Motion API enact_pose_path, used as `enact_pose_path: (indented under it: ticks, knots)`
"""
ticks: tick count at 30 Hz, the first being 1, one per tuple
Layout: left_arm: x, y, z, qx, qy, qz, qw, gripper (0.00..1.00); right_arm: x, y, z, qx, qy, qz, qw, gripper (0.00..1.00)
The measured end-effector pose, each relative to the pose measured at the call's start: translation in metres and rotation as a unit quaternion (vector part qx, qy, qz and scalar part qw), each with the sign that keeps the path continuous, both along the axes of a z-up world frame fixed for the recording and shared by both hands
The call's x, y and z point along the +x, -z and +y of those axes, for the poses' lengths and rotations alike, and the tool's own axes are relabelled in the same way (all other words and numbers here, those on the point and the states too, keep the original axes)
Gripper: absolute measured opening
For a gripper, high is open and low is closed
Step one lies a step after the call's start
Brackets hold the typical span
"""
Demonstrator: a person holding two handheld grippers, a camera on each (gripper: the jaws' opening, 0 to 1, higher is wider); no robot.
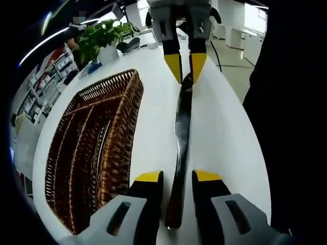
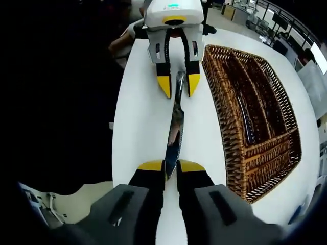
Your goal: Arrange the knives, forks, and spoons in their matching storage slots by inserting each utensil handle-first until every utensil is classified and aligned in the correct compartment
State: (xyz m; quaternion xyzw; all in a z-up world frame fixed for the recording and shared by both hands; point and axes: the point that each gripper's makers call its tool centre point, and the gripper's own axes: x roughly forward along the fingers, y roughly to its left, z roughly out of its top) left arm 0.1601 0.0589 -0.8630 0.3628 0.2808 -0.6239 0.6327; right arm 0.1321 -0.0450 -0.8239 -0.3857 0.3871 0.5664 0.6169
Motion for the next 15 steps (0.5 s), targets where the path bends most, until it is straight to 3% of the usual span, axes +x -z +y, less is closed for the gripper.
enact_pose_path:
  ticks: [3, 5, 11, 15]
  knots:
    - [-0.0031, 0.0051, -0.0001, 0.006, 0.013, -0.003, 0.9999, 0.18, -0.001, -0.0021, 0.0026, 0.011, 0.002, 0.007, 0.9999, 0.0]
    - [-0.005, 0.0072, 0.0001, 0.011, 0.027, -0.008, 0.9995, 0.09, 0.0023, -0.001, 0.0034, 0.014, 0.005, 0.004, 0.9999, 0.0]
    - [-0.0046, 0.0095, -0.0049, -0.001, 0.029, -0.004, 0.9996, 0.07, 0.005, 0.004, 0.0009, 0.013, 0.019, 0.001, 0.9997, 0.01]
    - [-0.0058, 0.0082, -0.0053, 0.006, 0.027, 0.001, 0.9996, 0.06, 0.0029, 0.0041, 0.0032, 0.018, 0.039, 0.022, 0.9988, 0.18]
